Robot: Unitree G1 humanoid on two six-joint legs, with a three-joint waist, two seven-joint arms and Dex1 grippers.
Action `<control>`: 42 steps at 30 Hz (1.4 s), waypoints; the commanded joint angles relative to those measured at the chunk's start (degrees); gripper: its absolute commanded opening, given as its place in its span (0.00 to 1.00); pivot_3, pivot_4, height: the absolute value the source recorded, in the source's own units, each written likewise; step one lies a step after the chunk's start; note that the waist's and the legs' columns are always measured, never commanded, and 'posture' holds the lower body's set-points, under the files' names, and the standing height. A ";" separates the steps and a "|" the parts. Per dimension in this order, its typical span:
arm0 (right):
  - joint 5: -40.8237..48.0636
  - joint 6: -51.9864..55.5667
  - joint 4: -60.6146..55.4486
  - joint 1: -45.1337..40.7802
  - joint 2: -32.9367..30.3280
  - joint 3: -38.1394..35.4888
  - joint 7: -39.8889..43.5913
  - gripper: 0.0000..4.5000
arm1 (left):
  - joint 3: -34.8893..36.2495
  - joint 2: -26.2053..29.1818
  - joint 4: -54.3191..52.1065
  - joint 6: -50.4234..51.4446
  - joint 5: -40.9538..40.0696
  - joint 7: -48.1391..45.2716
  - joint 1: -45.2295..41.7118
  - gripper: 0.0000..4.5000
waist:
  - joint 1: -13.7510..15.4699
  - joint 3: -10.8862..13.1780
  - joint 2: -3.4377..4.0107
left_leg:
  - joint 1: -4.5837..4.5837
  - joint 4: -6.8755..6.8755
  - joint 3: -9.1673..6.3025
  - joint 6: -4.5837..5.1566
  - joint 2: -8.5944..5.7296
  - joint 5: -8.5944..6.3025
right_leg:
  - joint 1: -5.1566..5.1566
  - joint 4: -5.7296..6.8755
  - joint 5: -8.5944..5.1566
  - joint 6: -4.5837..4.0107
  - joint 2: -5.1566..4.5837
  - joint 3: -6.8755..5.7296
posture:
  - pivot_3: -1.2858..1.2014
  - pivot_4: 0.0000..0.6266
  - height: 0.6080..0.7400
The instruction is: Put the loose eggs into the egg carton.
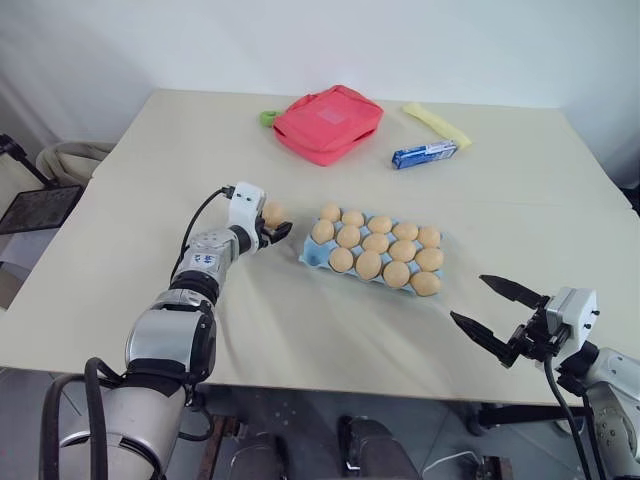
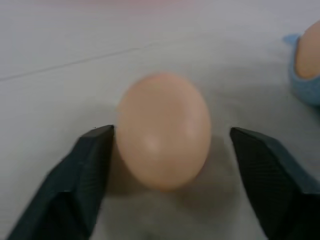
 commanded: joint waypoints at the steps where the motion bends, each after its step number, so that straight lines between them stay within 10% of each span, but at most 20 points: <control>1: 0.04 -0.88 -1.31 0.21 -0.27 -1.66 -0.38 1.00 | 0.34 -0.20 -0.41 -0.58 0.35 -0.02 -1.80 0.56 | -0.01 0.00 0.00 | 0.00 0.00 0.00 -0.01 0.00 0.00 | 0.00 0.00 0.00 0.00 0.00 0.00 | 0.52 0.24 1.00; 6: -0.07 -1.05 -0.99 0.38 -0.27 -1.83 -0.47 1.00 | 0.27 -0.25 -0.75 -1.64 0.35 -0.78 -1.76 0.33 | -0.01 0.00 0.00 | 0.00 0.01 0.00 -0.04 0.00 0.02 | 0.00 0.02 0.00 0.00 0.01 0.00 | 0.52 0.24 1.00; 22: -0.11 -1.41 -1.59 1.59 0.34 -2.04 -1.64 1.00 | -3.70 -0.32 -19.65 0.92 -4.70 -32.89 3.71 0.33 | -0.25 0.00 0.01 | 0.03 0.06 0.10 -0.18 -0.01 0.10 | 0.00 0.06 0.00 0.00 0.04 0.01 | 0.52 0.24 1.00; 34: -0.43 -2.20 -2.24 3.06 1.11 -2.11 -2.71 1.00 | -9.08 3.34 -31.61 9.08 -3.46 -37.50 10.20 0.33 | -0.13 0.00 0.01 | 0.03 0.33 -0.01 0.07 0.01 0.03 | 0.03 0.36 0.00 -0.01 -0.02 0.15 | 0.52 0.24 1.00; 42: -0.33 -2.80 -1.66 3.26 0.96 -2.05 -2.37 1.00 | -8.11 3.41 -36.71 10.42 -6.28 -37.68 11.66 0.93 | -0.11 0.00 0.01 | 0.03 0.48 -0.06 0.09 0.03 0.02 | 0.02 0.55 -0.01 -0.03 -0.02 0.14 | 0.52 0.24 1.00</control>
